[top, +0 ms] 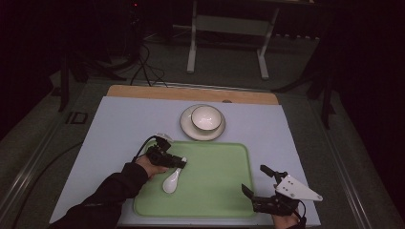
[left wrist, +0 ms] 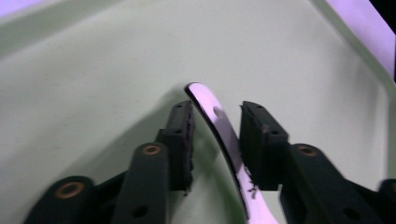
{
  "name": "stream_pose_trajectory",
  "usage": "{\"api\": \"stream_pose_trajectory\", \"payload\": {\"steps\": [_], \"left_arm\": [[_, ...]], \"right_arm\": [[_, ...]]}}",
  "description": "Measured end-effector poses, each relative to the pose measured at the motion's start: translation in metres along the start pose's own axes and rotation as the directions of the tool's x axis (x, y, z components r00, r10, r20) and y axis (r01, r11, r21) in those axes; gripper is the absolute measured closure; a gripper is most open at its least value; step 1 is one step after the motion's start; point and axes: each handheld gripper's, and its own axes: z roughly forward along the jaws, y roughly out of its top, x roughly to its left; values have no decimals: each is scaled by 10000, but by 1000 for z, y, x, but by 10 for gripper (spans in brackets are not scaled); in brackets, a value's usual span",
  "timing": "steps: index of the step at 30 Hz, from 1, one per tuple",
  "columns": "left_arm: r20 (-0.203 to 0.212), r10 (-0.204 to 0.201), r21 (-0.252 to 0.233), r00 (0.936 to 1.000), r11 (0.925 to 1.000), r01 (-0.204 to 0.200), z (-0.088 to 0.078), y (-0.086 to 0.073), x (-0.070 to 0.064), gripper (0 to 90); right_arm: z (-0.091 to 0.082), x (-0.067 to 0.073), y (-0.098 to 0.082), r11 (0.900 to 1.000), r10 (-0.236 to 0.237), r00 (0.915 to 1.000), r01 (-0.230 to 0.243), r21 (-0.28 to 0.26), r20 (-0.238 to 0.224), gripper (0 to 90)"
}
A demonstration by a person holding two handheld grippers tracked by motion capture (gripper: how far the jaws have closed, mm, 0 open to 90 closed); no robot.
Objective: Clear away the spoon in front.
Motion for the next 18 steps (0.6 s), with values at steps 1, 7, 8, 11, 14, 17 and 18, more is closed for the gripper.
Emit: {"api": "stream_pose_trajectory", "payload": {"steps": [1,7,8,11,14,17,18], "left_arm": [[0,0,0,10000,10000,0,0,0,0,609],[-648,-149,-357,9978,9993,126,-5,0,3,606],[-661,-181,-571,9976,9983,143,-9,1,2,630],[-742,-117,-648,9972,9979,69,-11,3,-3,767],[-456,45,-454,9990,9989,-66,-8,4,-10,866],[-240,334,-120,9992,9994,-337,0,5,-19,882],[-226,493,18,9985,9988,-493,3,5,-22,882]], "right_arm": [[0,0,0,10000,0,10000,0,-4,-4,117],[0,-1,0,10000,87,9999,-87,-17,-56,117],[0,-1,0,10000,98,9999,-98,-17,-47,117],[0,-1,0,10000,91,10000,-91,-7,-42,117],[0,0,0,10000,82,10000,-82,8,-58,117],[1,0,0,10000,75,10000,-75,3,-63,117],[1,0,0,10000,55,10000,-55,4,-61,117]]}}
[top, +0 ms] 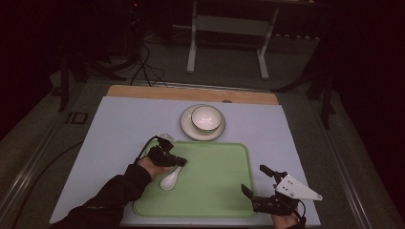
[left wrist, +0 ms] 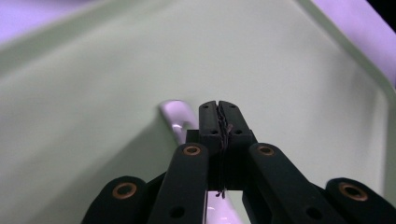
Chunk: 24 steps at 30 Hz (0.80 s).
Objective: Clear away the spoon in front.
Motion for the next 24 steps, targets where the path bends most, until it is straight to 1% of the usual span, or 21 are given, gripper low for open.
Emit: {"api": "stream_pose_trajectory", "payload": {"steps": [2,4,5,6,10,11,12,13,17,18,20,24], "left_arm": [[22,148,204,9999,9997,-149,5,2,-5,882],[22,148,204,9999,9997,-149,5,2,-5,883],[-215,401,454,9990,9982,-390,8,4,-9,883],[-292,433,522,9986,9978,-417,9,4,-9,884],[-638,284,512,9976,9984,-251,6,5,-3,886],[-638,284,512,9976,9984,-251,6,5,-3,886],[-735,156,491,9972,9987,-120,4,5,-1,886],[-816,143,476,9966,9988,-105,3,4,1,886],[-832,73,392,9965,9992,-41,0,3,3,885],[-909,18,325,9959,9995,11,-3,1,5,885],[-1074,-57,335,9942,9994,94,-5,0,8,885],[-1147,-236,267,9931,9993,268,-9,-1,13,884]], "right_arm": [[0,0,0,10000,3,10000,-3,28,-4,117],[0,0,0,10000,5,10000,-5,32,-3,117],[0,0,0,10000,5,10000,-5,32,-3,117],[0,0,0,10000,16,10000,-16,21,0,117],[-1,0,0,10000,23,10000,-23,9,15,117],[-1,0,0,10000,23,10000,-23,9,15,117],[-1,0,0,10000,36,10000,-36,3,9,117],[0,0,0,10000,28,10000,-28,12,6,117],[0,0,0,10000,3,10000,-3,8,3,117],[0,0,0,10000,28,10000,-28,4,18,117],[0,0,0,10000,18,10000,-18,18,29,117],[0,0,0,10000,-16,10000,16,29,6,117]]}}
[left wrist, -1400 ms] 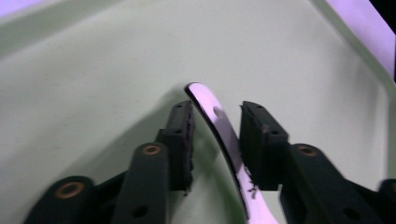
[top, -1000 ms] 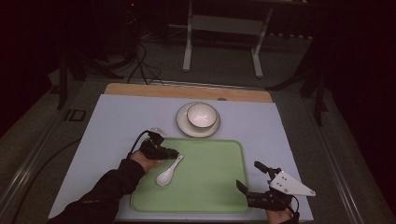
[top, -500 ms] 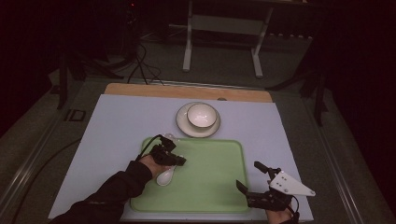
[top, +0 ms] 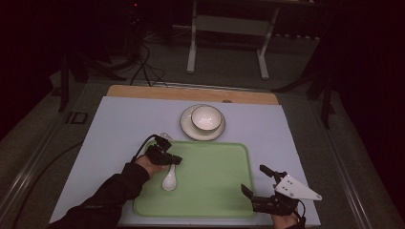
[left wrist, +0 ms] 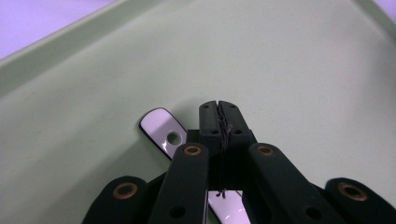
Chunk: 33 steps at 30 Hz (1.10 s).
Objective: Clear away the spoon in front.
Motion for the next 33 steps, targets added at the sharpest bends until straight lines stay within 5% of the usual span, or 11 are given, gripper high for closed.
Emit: {"api": "stream_pose_trajectory", "payload": {"steps": [7,17,23,29,33], "left_arm": [[-196,-50,-45,9998,10000,49,-4,-2,1,883],[123,351,-467,9993,9983,-345,-11,3,-9,787],[-303,612,-834,9977,9945,-635,-24,6,-18,634],[-151,757,-1216,9970,9896,-770,-40,5,-24,470],[111,442,-1557,9990,9869,-419,-50,3,-28,350]], "right_arm": [[1,0,0,10000,32,10000,-32,26,-13,117],[1,1,0,10000,12,10000,-12,10,-4,117],[1,0,0,10000,54,10000,-54,20,-2,117],[2,0,0,10000,45,10000,-45,31,-7,117],[2,0,0,10000,50,10000,-50,35,6,117]]}}
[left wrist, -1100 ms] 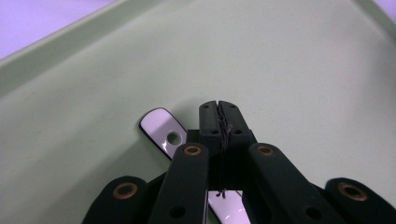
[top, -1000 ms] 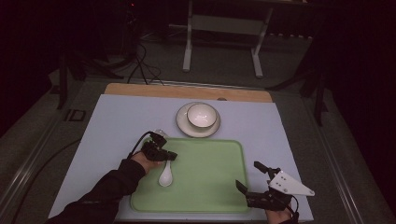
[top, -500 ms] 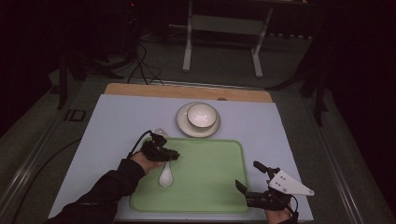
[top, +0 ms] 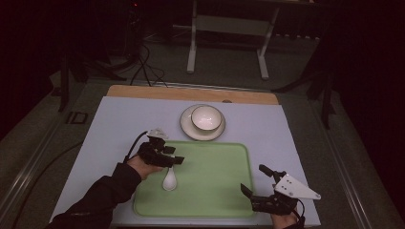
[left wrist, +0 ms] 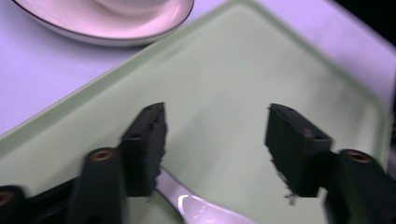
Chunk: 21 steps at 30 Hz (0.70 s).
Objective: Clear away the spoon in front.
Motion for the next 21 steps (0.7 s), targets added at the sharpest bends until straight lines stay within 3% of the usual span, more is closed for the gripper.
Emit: {"api": "stream_pose_trajectory", "payload": {"steps": [2,7,21], "left_arm": [[-52,51,-122,10000,9999,-52,-5,-1,-2,320],[496,-331,-615,9982,9975,361,-19,-4,-4,170],[546,119,-1461,9984,9893,-38,-56,-26,-18,128]], "right_arm": [[0,0,0,10000,-12,10000,12,7,6,117],[0,1,0,10000,-33,10000,33,0,31,117],[0,1,1,10000,-54,10000,54,2,51,117]]}}
